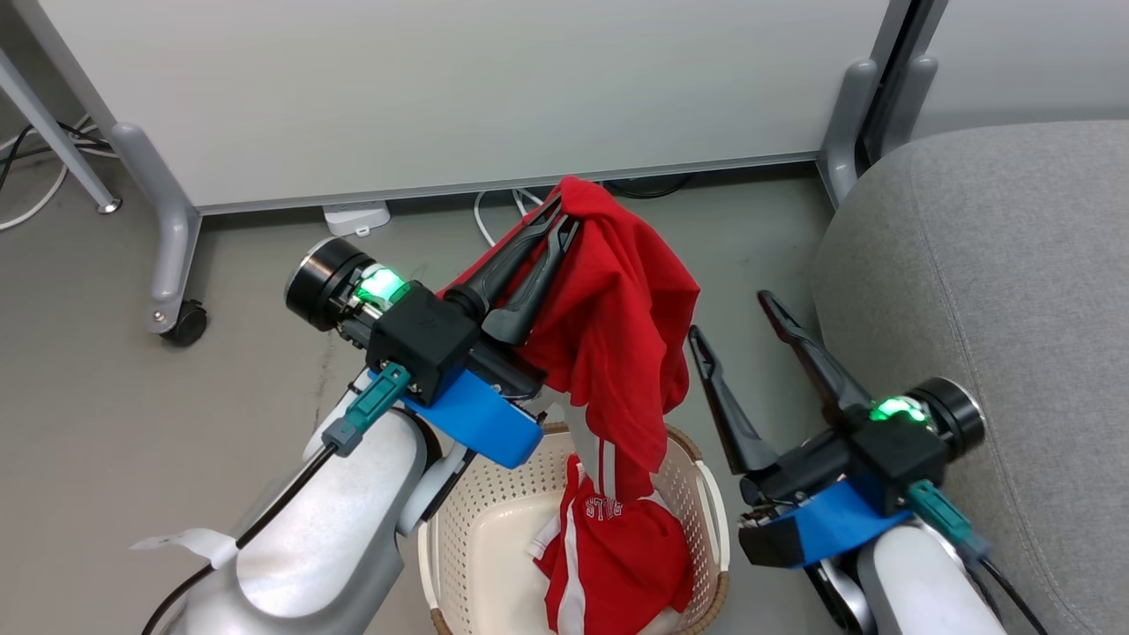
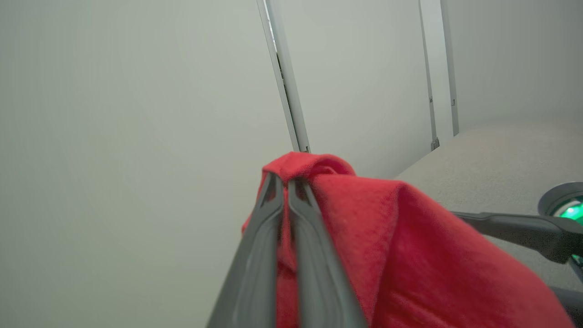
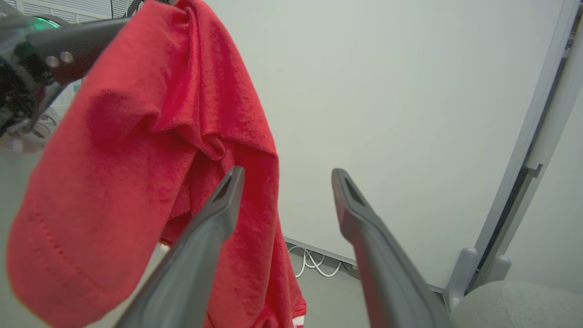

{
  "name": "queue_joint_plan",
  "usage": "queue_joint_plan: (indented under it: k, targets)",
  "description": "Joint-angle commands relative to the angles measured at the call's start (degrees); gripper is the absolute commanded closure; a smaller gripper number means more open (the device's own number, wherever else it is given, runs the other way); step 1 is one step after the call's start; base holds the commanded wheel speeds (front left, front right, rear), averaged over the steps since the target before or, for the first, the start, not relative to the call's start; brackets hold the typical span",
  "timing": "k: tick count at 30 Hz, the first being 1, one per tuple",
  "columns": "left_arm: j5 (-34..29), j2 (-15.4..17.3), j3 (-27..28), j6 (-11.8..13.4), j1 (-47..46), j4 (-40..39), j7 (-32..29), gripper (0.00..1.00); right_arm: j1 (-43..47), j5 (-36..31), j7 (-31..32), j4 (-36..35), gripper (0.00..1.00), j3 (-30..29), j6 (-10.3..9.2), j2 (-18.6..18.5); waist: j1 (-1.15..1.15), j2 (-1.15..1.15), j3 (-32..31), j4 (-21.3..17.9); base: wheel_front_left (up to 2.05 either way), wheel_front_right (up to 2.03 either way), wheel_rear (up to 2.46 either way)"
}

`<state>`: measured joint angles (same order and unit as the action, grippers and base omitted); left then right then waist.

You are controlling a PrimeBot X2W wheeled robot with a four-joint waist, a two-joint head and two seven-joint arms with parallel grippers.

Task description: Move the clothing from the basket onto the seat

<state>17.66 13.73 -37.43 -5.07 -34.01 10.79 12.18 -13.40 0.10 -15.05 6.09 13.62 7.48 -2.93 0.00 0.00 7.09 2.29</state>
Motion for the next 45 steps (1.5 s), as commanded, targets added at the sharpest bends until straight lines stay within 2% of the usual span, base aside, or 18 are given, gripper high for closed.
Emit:
queue_joint_plan:
  k: [1, 11, 18, 19, 20, 21, 45]
  targets:
    - [0.2, -0.2, 0.0, 0.2, -0.9, -0.3, 0.3, 1.0, -1.6, -0.6, -0.2, 1.2, 0.0, 1.0, 0.03, -0.7, 0.0, 0.0, 0.2, 0.2, 0.0, 0.0, 0.0]
    - [-0.1, -0.8, -1.3, 0.0, -1.9, -0.8, 0.7, 1.0, -10.5, -1.3, -0.2, 10.8, 0.0, 7.9, 0.03, -3.0, 0.0, 0.0, 0.9, 2.1, 0.0, 0.0, 0.0]
    - [-0.4, -1.3, -2.9, -0.3, -2.1, -1.4, 0.8, 1.0, -14.6, -0.8, -0.2, 16.2, 0.0, 10.9, 0.03, -2.9, 0.0, 0.0, 1.0, 2.9, 0.0, 0.0, 0.0]
    - [-0.4, -1.4, -3.1, -0.3, -2.1, -1.4, 0.8, 1.0, -14.9, -0.5, -0.2, 16.7, 0.22, 11.1, 0.03, -2.8, 0.0, 0.0, 1.0, 2.9, 0.0, 0.0, 0.0]
    - [-0.4, -1.4, -3.1, -0.3, -2.1, -1.4, 0.9, 1.0, -15.3, -0.2, -0.2, 17.0, 0.75, 11.3, 0.03, -2.7, 0.0, 0.0, 1.0, 2.9, 0.0, 0.0, 0.0]
    - [-0.4, -1.4, -3.2, -0.2, -2.1, -1.4, 0.9, 1.0, -15.6, 0.1, -0.2, 17.3, 1.0, 11.2, 0.02, -2.5, 0.0, 0.0, 1.1, 2.9, 0.0, 0.0, 0.0]
    - [0.3, -0.9, -4.1, 0.5, -2.8, -0.8, 1.5, 1.0, -14.4, 1.3, -0.2, 15.9, 1.0, 10.1, 0.03, -1.8, 0.0, 0.0, 1.6, 2.8, 0.0, 0.0, 0.0]
